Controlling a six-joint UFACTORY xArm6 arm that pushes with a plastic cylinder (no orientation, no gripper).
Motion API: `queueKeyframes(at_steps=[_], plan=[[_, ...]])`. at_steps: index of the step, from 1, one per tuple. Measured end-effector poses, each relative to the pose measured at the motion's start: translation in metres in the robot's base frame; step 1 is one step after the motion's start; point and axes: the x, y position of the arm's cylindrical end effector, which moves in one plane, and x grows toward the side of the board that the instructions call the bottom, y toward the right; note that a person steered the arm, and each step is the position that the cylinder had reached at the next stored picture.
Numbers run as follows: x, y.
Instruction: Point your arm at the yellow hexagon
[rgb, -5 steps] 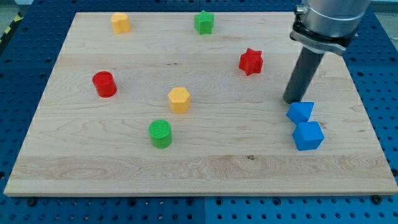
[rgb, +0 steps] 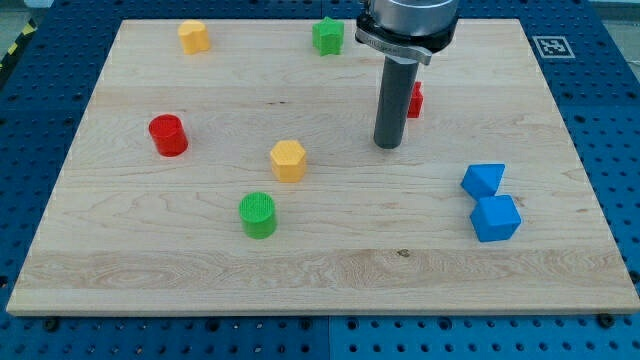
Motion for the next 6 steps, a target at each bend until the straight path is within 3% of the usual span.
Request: queueKeyframes(at_steps=[2, 4, 5, 6], plan=[[0.013, -0.047], [0.083, -0.063], [0.079, -0.101], [0.070, -0.103]])
